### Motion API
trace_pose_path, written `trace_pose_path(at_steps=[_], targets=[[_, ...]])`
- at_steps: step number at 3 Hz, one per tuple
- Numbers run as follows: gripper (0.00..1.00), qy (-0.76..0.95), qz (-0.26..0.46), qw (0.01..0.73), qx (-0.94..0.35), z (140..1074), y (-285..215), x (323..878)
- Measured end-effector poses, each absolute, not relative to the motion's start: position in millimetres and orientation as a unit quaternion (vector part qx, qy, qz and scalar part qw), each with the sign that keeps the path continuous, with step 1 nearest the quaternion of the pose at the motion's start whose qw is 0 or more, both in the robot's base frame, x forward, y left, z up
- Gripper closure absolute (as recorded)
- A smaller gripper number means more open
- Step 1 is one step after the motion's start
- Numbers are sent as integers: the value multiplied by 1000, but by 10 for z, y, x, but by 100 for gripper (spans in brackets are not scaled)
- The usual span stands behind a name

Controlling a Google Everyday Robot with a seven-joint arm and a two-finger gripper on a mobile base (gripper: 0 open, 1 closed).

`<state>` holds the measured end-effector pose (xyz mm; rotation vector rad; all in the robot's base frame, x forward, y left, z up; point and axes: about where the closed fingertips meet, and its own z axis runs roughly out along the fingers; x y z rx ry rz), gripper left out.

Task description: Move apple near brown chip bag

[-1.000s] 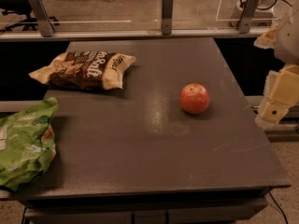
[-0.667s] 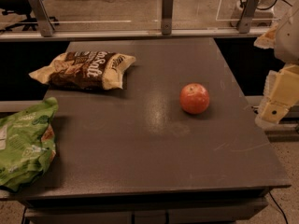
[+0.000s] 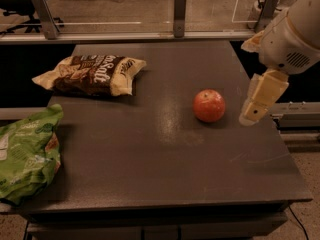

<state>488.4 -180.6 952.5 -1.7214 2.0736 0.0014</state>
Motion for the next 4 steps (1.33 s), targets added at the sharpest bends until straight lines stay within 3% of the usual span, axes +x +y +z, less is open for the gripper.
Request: trace_pose_path(at_steps=[2, 4], targets=[[0, 738, 75, 267, -616, 9086, -1422, 5183], [0, 752, 79, 250, -605, 8817, -1321, 5271]])
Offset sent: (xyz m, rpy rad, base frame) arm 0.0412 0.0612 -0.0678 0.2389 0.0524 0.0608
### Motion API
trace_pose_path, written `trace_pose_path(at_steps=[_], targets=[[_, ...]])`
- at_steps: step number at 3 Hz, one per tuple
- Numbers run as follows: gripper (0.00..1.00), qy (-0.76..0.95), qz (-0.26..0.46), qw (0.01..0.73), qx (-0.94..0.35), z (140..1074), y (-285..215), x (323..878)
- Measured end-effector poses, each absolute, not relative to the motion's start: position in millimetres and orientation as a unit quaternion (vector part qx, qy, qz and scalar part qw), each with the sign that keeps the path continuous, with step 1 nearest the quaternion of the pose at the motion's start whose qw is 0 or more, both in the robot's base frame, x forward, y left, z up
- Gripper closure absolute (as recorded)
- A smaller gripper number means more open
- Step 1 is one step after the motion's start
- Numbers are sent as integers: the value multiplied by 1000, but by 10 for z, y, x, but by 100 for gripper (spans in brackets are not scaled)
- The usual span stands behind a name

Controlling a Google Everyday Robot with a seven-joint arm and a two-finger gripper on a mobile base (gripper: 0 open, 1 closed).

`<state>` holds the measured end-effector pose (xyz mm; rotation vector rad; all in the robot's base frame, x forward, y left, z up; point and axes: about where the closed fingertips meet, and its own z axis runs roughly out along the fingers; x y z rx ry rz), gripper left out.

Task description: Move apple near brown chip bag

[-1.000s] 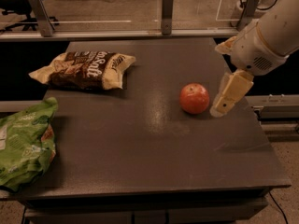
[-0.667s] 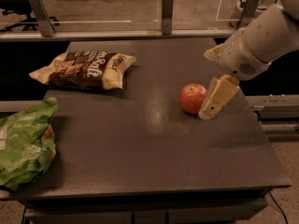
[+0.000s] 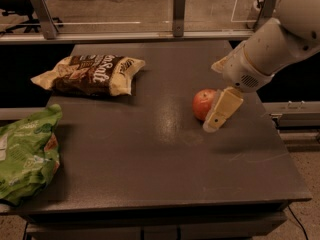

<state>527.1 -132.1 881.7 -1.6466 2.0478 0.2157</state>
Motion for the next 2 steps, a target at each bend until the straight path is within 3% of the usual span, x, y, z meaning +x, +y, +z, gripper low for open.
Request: trace_pose_path(at_steps=[2], targets=[[0, 766, 68, 243, -592, 8674, -1328, 5318]])
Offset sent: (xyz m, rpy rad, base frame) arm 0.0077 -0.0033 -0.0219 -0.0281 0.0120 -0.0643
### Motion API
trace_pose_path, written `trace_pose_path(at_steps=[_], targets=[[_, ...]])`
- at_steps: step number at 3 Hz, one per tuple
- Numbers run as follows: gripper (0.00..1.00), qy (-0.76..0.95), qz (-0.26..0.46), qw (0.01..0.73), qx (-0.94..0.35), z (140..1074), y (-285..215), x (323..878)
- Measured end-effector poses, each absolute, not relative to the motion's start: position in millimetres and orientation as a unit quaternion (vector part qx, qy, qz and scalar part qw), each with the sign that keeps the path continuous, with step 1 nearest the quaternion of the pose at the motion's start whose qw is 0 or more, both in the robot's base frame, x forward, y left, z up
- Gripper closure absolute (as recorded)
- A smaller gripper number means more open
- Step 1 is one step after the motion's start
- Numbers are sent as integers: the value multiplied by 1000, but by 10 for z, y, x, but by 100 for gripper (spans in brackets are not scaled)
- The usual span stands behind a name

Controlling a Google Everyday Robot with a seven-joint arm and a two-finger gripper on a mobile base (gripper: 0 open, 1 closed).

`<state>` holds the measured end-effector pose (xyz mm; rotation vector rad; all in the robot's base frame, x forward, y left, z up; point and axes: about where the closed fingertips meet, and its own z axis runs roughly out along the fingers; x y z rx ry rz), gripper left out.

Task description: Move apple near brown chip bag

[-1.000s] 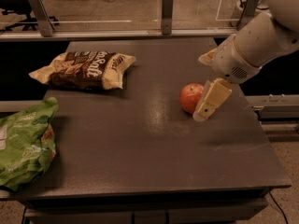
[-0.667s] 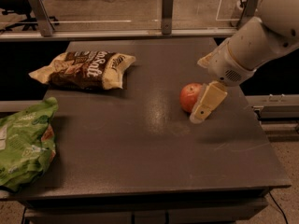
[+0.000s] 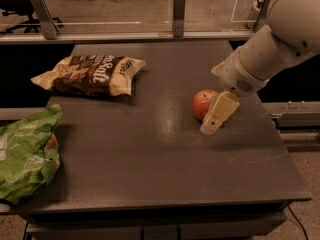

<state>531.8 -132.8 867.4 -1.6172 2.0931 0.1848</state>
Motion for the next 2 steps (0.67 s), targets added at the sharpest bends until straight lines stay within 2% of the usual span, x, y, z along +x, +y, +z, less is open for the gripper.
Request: trace_pose_path(at_steps=[1, 2], targets=[[18, 770, 60, 238, -590, 8650, -1324, 5321], [42, 774, 51, 237, -585, 8660, -1351, 5321]])
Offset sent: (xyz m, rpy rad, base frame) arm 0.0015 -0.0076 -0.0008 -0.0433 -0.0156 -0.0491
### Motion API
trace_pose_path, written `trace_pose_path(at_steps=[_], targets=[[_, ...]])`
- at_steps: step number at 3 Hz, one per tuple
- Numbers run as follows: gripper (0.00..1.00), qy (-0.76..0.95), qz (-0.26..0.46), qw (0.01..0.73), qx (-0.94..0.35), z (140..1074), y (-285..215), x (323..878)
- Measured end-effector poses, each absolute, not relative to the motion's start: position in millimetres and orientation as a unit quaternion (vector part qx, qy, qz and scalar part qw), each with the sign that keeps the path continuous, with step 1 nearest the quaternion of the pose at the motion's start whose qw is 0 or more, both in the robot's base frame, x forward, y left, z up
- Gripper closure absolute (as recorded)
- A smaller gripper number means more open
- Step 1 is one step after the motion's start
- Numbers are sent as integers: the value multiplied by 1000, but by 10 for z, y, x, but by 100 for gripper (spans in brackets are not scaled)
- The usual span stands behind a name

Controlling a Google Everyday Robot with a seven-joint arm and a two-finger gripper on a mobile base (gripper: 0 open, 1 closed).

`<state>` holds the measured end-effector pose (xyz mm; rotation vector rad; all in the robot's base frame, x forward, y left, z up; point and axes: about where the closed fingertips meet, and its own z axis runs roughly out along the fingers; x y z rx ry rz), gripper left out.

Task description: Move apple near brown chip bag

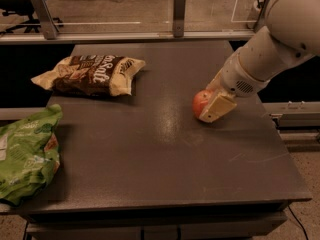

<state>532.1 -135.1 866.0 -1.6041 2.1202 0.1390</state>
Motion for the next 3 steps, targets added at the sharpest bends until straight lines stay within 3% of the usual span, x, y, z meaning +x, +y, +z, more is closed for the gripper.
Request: trace_pose_path(at_steps=[2, 3], targets=[[88, 768, 89, 277, -571, 8848, -1414, 5362], [100, 742, 99, 325, -578, 9346, -1201, 5566]])
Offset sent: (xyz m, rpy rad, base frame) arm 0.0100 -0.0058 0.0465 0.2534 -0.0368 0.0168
